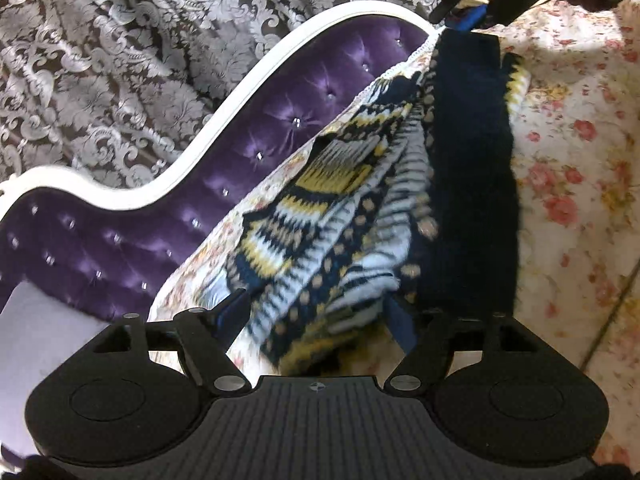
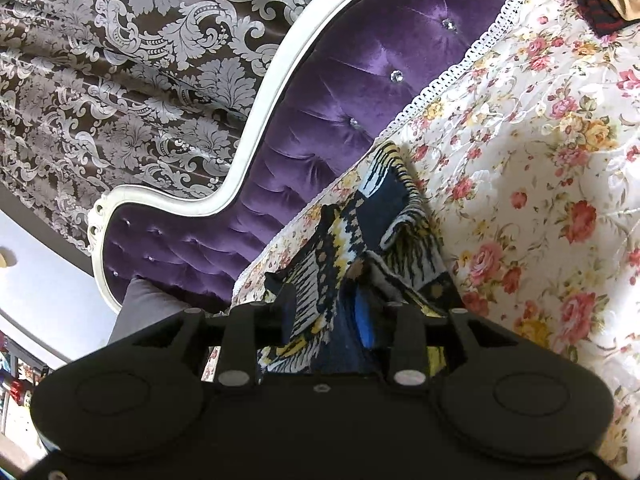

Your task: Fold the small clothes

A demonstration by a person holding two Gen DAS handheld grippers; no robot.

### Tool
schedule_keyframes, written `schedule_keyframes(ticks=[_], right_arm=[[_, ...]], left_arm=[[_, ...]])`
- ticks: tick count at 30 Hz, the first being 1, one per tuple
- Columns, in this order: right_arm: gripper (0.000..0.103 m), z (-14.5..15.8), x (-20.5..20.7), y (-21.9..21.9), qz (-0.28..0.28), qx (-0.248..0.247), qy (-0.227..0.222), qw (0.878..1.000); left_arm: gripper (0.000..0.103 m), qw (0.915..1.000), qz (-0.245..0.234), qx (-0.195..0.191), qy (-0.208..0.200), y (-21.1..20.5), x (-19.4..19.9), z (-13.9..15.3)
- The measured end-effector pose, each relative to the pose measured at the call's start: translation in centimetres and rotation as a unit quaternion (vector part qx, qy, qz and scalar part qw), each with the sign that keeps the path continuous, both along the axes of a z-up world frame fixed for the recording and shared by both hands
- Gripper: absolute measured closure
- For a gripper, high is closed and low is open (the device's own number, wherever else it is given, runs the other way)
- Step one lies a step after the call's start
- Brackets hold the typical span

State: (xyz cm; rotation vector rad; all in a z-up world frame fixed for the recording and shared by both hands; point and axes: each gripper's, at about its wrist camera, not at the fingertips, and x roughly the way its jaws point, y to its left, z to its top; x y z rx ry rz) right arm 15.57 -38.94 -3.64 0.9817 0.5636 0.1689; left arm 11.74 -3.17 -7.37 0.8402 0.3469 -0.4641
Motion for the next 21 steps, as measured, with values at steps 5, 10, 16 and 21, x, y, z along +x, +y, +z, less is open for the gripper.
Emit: schedule_keyframes(ticks=[5, 10, 16, 21], right_arm=[[0.059, -0.1, -0.4, -0.4, -0.006, 0.0, -0.002, 1.0], [0.059, -0.3, -0.3, -0.9, -0.012, -0.005, -0.001, 1.0], [0.059, 0.4, -0.6, -1.2, -0.001, -0.069, -0.003, 0.998], [0.059, 0.6, -1.0, 0.1, 0.055, -0.121, 0.005, 0.991]], left_arm=[[0.032, 0.9859, 0.057, -0.145, 0.062, 1.1, 6.4, 2.3], [0.032, 0.9374, 0.202, -0.253, 0.13, 4.5, 14.1, 2.8], [0.031, 0.9337, 0.201, -0.256, 0.15, 7.0, 13.2, 3.2], [0.03, 0.9415, 0.157, -0.245, 0.17, 7.3, 9.1, 3.2]])
